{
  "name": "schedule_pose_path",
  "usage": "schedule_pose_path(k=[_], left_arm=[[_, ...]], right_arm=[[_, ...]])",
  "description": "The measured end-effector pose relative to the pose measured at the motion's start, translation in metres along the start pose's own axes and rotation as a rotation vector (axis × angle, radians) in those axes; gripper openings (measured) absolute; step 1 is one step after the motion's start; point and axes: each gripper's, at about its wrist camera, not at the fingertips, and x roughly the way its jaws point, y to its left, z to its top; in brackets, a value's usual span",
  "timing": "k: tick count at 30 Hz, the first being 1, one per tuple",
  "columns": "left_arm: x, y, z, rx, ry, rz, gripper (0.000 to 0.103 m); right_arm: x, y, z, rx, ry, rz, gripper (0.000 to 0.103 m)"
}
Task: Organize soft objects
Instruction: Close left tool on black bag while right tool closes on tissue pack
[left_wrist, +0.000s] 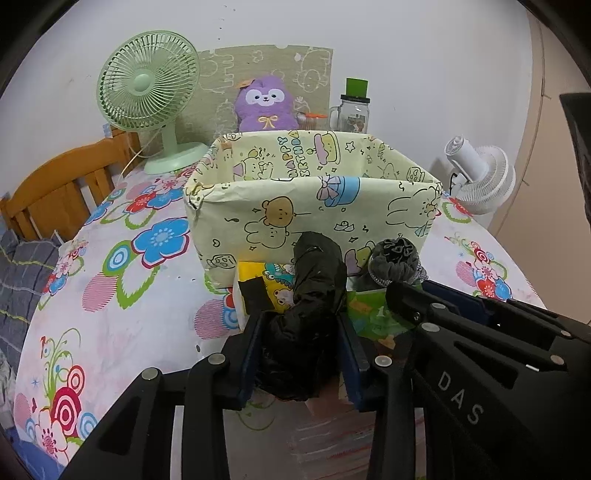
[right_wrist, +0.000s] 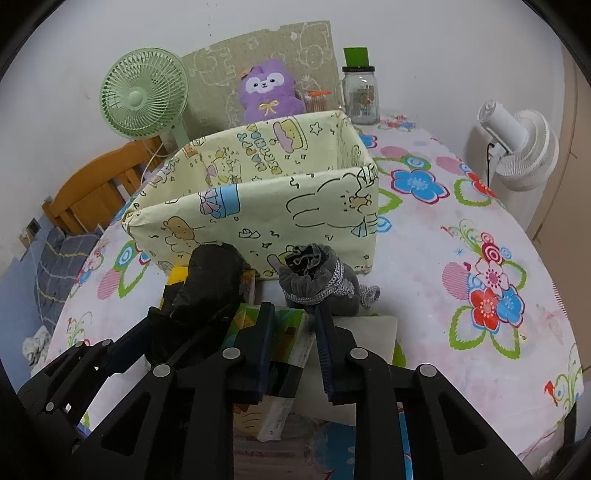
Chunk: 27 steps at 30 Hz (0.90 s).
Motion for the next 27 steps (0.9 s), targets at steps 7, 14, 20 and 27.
schedule_pose_path(k=[7, 14, 20, 27], left_arm=[[-0.01, 0.005, -0.006, 0.006, -0.015, 0.009, 0.039], [-0.02, 0.013, -0.014, 0.012, -0.023, 0.03, 0.039], [-0.018, 0.025, -0.021, -0.025, -0.014, 0.011, 0.039], [-0.01, 0.032, -0.026, -0.047, 0.011, -0.017, 0.039]], right_arm=[[-0.005, -0.004, -0.005, 0.023, 0.009, -0.007, 0.07], [-0.007, 0.01, -0.012, 0.005, 0.029, -0.009, 0.07], [-0.001, 0.023, -0.014, -0.016, 0.051, -0.031, 0.07], [0.013, 0.032, -0.016, -0.028, 0.089, -0.075, 0.073]])
